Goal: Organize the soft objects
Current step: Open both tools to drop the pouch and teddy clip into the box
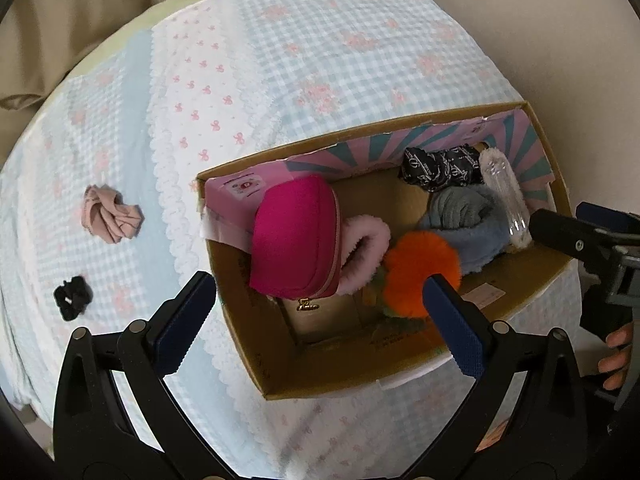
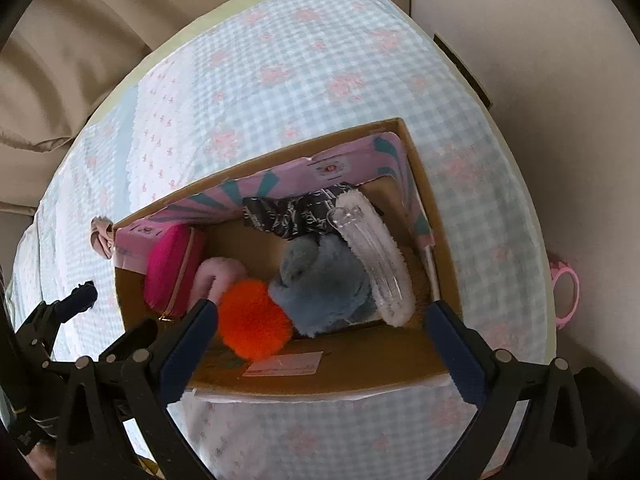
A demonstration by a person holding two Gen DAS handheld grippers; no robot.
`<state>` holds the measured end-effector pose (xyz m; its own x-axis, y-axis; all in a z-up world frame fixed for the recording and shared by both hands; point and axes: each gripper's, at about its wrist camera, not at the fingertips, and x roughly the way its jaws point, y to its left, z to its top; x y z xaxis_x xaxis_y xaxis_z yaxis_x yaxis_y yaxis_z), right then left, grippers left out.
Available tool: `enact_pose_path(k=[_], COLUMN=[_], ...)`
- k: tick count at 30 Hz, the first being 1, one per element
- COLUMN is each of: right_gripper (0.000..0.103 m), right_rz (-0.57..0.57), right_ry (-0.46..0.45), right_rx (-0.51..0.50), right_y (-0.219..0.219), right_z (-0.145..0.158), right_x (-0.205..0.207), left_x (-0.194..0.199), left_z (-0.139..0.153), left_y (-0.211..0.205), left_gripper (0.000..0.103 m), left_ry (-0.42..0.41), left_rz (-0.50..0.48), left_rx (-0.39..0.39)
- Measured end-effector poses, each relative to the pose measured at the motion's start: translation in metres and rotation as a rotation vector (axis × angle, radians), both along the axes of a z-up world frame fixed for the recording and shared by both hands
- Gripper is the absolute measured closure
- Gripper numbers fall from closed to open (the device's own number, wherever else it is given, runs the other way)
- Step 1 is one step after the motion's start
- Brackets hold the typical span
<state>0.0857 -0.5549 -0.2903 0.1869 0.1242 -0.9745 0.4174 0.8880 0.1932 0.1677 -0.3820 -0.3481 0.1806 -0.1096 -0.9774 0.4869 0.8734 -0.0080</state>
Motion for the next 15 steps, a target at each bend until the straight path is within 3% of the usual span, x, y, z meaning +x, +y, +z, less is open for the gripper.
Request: enact_pose_path(k=[8,15], right_gripper=[0.0,0.0], right_rz=[0.018,0.049], right_ry=[-0.03,-0.103], right_rx=[-0.016,-0.05], right_y=[0.009,0.023], right_z=[0.02,0.063], right_x=[-0.006,-0.015], left_x=[-0.008,-0.024], left_z=[0.02,0.06], left_y=[0.014,0.032], left_gripper=[0.0,0.0], left_ry=[-0.03,-0.089], left_rz=[0.044,0.087], left_rx=[-0.039,-0.115])
